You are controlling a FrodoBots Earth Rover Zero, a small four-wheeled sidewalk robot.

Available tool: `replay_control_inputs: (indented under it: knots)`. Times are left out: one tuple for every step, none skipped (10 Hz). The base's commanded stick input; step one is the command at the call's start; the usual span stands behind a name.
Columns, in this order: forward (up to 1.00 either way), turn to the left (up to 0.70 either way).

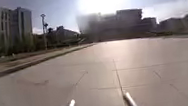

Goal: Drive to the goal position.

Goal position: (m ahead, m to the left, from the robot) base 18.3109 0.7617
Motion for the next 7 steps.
replay_control_inputs:
  knots:
    - [1.00,-0.41]
    - [1.00,-0.41]
    - [1.00,-0.41]
    - [1.00,-0.40]
    - [1.00,-0.07]
    - [1.00,-0.02]
    - [1.00,-0.02]
